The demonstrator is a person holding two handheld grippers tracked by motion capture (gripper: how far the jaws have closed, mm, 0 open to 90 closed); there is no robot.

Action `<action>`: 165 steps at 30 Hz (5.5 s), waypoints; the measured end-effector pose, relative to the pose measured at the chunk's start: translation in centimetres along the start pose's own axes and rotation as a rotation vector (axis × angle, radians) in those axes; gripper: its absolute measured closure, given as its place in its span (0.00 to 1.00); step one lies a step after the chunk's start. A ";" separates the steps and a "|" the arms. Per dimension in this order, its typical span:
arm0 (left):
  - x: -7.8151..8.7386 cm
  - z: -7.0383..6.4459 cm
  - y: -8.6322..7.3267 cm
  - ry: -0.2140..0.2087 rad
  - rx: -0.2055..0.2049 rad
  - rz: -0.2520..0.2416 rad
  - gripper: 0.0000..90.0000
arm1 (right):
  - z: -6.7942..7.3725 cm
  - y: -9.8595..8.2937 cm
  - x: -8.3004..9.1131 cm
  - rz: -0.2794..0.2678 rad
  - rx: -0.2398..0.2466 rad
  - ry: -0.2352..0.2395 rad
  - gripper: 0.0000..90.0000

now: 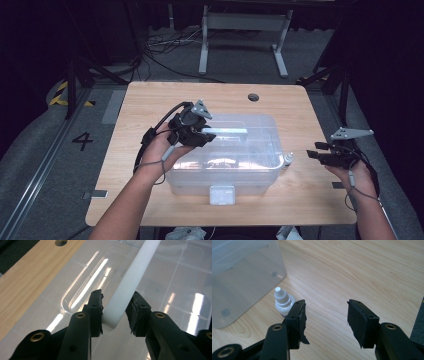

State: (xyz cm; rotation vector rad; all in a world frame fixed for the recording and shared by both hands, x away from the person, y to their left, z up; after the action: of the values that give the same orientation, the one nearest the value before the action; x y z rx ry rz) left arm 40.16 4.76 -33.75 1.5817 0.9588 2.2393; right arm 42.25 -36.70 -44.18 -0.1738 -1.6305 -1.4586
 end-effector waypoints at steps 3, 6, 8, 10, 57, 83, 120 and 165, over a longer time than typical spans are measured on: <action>0.0 0.1 0.0 -0.004 -0.001 0.005 0.76 | 0.1 0.1 0.2 -0.005 0.000 0.006 0.55; 0.0 0.5 0.2 -0.007 -0.004 0.017 0.76 | 0.9 0.4 0.3 -0.008 0.022 0.027 0.55; 0.0 0.7 0.4 -0.003 -0.004 0.019 0.77 | 1.5 0.6 0.5 -0.011 0.037 0.037 0.57; 0.1 1.0 0.5 0.007 -0.018 0.017 0.77 | 2.2 0.9 0.9 -0.025 0.060 0.049 0.60; 0.4 6.5 2.8 -0.095 0.094 -0.001 0.77 | 11.4 1.7 1.6 -0.113 0.215 0.406 1.00; 3.0 6.3 2.5 0.056 0.166 -0.067 0.48 | 12.2 2.4 1.8 -0.162 0.201 0.405 1.00; 12.5 3.6 -5.1 0.152 0.261 -0.254 0.75 | 12.8 6.6 2.1 -0.264 0.200 0.326 1.00; 6.4 2.8 -6.3 0.265 0.241 -0.294 0.99 | 11.6 11.0 1.4 -0.369 0.108 0.312 1.00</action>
State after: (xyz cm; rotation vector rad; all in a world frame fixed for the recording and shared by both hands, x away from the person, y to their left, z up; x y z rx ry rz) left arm 39.17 13.99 -32.38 1.1462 1.4765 2.2212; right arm 42.40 -24.31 -33.97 0.4174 -1.5275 -1.5702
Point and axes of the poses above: each handheld gripper's, and its own axes: x roughly backward along the jaws, y roughly out of its top, z roughly to its left, the point moved 5 cm from there along -x, roughly forward along the jaws, and after that the axes turned 11 degrees about -x, right-handed, at the moved point
